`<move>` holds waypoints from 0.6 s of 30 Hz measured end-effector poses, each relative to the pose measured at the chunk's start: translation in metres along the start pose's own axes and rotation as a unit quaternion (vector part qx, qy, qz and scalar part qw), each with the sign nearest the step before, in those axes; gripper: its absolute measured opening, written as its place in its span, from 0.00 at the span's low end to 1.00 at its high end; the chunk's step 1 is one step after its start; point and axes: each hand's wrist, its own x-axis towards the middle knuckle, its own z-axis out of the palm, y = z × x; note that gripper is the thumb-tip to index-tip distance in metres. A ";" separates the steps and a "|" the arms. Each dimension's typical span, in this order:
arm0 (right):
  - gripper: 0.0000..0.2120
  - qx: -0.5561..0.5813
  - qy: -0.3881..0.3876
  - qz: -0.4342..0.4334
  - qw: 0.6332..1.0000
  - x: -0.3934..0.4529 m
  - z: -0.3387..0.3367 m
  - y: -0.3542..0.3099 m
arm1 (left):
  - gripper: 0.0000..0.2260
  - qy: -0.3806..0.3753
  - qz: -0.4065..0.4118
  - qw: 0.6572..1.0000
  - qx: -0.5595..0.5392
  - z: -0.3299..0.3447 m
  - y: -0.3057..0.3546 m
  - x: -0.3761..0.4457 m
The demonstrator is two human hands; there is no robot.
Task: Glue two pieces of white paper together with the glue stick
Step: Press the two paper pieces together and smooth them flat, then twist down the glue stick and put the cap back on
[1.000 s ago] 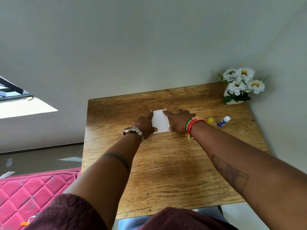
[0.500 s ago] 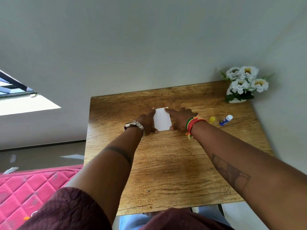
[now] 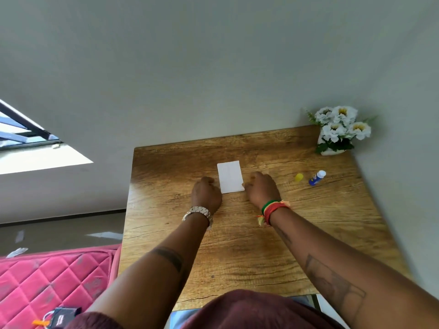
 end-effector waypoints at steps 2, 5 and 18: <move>0.19 0.078 0.013 0.048 0.996 0.000 0.003 -0.010 | 0.16 0.019 -0.090 0.993 -0.074 0.001 0.007 -0.002; 0.13 0.096 0.002 0.053 0.994 0.006 0.002 -0.021 | 0.18 0.005 -0.092 0.993 -0.071 0.006 0.019 -0.001; 0.23 -0.176 0.029 -0.059 0.982 0.033 -0.009 0.016 | 0.17 -0.066 0.038 0.997 0.005 0.035 0.056 0.022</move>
